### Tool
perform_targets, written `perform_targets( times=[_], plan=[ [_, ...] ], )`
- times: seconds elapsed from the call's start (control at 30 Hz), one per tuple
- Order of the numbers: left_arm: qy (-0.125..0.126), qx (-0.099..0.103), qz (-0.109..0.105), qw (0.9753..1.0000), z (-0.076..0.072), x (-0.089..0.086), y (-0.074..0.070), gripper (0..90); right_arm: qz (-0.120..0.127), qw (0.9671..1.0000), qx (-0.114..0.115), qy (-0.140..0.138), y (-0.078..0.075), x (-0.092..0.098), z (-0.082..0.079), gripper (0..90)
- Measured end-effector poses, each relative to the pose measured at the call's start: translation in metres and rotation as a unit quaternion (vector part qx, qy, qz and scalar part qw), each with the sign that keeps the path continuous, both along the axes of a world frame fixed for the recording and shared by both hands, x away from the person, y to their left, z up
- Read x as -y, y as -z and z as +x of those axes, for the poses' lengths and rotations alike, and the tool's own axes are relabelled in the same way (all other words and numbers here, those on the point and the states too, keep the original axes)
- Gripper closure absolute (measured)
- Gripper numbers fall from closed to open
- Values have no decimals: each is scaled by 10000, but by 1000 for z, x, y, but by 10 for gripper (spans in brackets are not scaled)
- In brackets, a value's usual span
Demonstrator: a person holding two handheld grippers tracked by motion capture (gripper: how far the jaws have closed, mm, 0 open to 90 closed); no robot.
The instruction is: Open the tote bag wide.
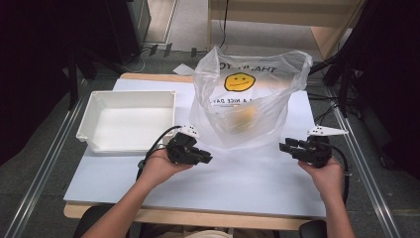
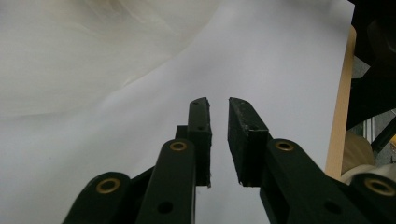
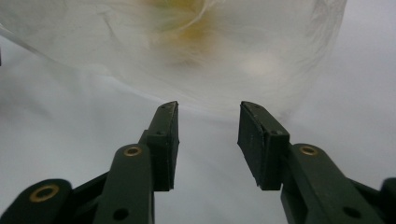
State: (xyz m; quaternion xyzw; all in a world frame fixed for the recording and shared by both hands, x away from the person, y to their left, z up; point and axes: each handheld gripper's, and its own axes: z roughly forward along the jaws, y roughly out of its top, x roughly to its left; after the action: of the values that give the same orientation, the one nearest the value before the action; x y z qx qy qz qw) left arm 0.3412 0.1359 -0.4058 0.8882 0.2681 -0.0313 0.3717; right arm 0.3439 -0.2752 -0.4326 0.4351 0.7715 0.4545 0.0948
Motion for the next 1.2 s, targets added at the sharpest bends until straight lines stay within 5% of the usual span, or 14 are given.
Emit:
perform_targets(
  times=[0.5,0.63,0.87,1.2],
  plan=[
    [-74,-175,-18,9998,3,-5,-29,761,-48,9998,45,-165,-36,7,1,611],
    [-42,-32,-1,10000,3,-7,-39,827,4,9996,26,-287,-46,9,5,667],
    [-24,-40,-13,10000,6,-9,-47,900,49,9990,-4,-438,-63,10,10,900],
    [51,-36,-95,9999,9,-8,-68,900,22,9984,-91,-561,-86,11,15,900]
  ],
)
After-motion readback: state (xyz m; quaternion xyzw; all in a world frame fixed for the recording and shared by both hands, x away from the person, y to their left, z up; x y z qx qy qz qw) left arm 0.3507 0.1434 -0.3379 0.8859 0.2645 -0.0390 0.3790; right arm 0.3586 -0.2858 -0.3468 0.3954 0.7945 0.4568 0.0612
